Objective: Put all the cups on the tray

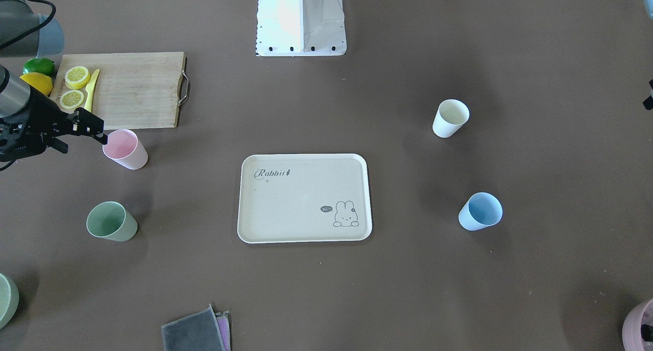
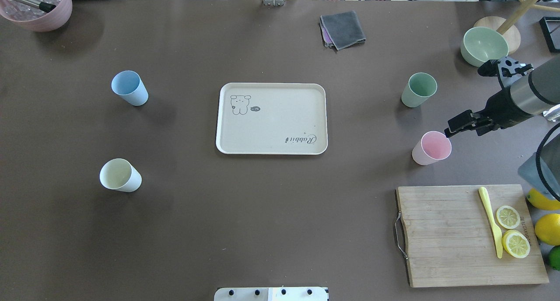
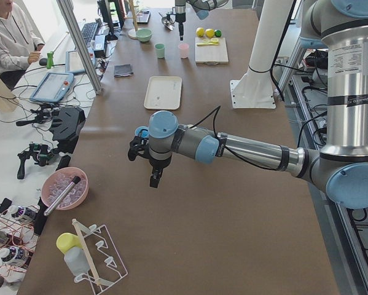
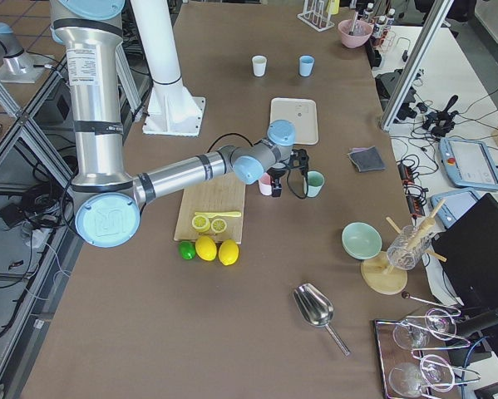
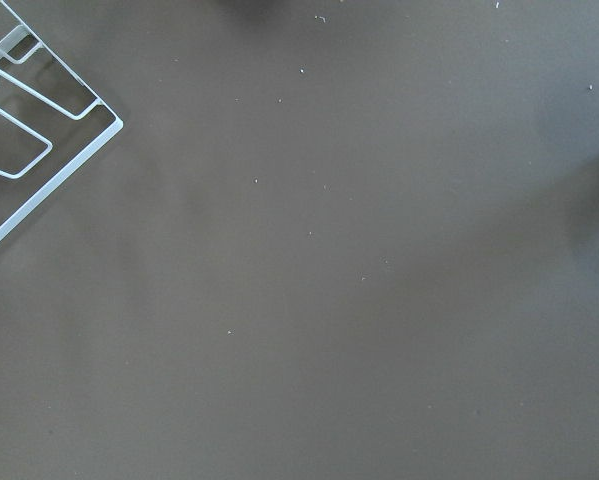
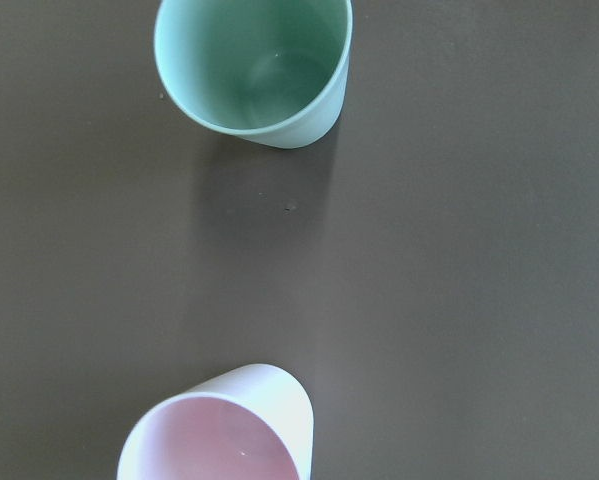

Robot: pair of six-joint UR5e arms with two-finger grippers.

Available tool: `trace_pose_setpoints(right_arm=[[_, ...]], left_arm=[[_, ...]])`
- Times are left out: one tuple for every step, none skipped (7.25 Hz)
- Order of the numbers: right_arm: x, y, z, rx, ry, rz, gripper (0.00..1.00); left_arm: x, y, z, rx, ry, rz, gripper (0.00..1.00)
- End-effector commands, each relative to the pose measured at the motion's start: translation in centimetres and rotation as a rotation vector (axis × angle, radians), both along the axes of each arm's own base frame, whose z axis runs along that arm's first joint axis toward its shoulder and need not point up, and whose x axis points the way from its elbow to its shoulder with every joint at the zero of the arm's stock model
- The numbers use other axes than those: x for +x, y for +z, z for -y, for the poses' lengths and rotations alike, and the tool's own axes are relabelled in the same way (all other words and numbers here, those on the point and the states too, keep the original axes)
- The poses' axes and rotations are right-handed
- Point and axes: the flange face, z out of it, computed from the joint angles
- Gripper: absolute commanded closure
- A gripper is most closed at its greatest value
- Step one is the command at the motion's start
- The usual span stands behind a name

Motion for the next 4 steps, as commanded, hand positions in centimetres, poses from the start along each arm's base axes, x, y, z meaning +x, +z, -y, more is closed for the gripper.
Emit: trace_pose_setpoints(right_arm=[[-2.5,1.1,0.3,-0.019,-0.035,-0.013,0.06],[-2.6,1.1,0.1,-0.026,-0.043,-0.008,0.09],[-3.0,1.4,-0.3,-0.031,-0.053,-0.01,0.13],[-3.5,1.8,-0.7,-0.039,-0.065,-0.016,0.73]], left_arm=[[0.0,-0.6,0.4,-0.024,-0.046,-0.014,0.02],[0.0,-0.6,0.5,-0.021,-0.048,-0.013,0.02],[0.0,-0.6,0.5,-0.022,-0.049,-0.014,0.02],[0.0,-0.7,0.5,-0.02,-0.049,-0.014,0.02]])
